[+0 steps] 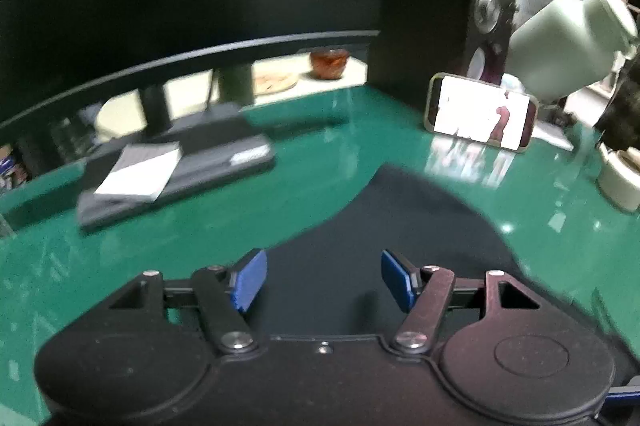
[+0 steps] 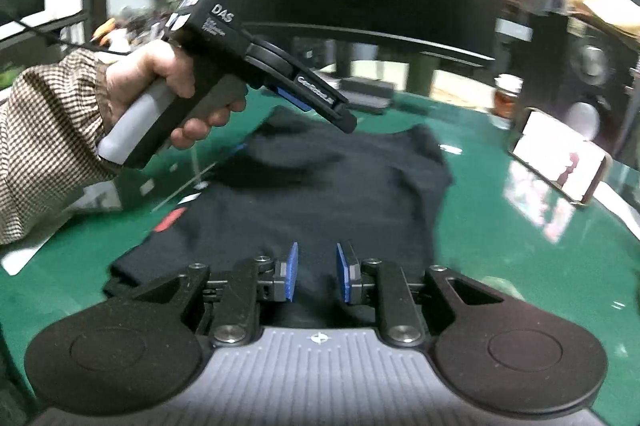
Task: Fold clothes
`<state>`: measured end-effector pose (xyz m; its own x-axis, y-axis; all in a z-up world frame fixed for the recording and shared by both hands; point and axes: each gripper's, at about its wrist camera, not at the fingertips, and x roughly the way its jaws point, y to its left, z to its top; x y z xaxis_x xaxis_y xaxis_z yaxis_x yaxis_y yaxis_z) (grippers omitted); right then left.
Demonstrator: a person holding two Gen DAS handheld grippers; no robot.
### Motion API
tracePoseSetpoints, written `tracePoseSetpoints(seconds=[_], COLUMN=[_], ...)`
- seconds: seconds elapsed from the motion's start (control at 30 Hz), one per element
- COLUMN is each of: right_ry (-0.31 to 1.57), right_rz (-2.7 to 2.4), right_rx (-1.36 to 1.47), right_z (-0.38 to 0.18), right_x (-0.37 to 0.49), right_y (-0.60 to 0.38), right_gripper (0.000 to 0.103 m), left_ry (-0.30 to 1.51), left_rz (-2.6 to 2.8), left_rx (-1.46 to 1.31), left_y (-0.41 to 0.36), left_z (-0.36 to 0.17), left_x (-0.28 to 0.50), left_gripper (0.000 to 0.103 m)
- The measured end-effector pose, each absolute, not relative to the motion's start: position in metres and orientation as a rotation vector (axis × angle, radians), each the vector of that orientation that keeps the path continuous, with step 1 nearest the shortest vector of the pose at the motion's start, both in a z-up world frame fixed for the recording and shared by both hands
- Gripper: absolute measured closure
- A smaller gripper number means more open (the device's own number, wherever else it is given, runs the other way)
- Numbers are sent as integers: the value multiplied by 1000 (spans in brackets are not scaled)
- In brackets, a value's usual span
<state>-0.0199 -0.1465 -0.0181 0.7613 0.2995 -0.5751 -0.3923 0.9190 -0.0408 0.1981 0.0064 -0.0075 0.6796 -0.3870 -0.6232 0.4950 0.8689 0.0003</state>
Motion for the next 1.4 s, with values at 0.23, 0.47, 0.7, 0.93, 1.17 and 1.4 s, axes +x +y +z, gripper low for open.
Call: tracePoseSetpoints(seconds=[0.23,0.47,0.7,0.93,1.17,1.4], right_ry=[651,651,655,620,607,603], right_rz=[392,372,360,346,334,326], right_rx=[-180,-156,-139,-118,-108,-81], right_z=[-28,-27,-25,-16,-15,-16], right_x=[-19,-28,-37,-44,-52,-56], right_y=[-127,-124,-125,-133,-141,-147], right_gripper=[82,82,73,66,60,50], left_ry=[690,693,688,685,675,686], left_rz=[-468,-433,-372,-341,-348,-340], left_rx=[232,248,240,245,253,256], left_y=[7,1,0,-1,-13,-21], left_z=[-23,-28,-22,-17,-13,-17], left_x=[187,187,181,171,154,144], left_gripper=[40,32,32,31,29,26])
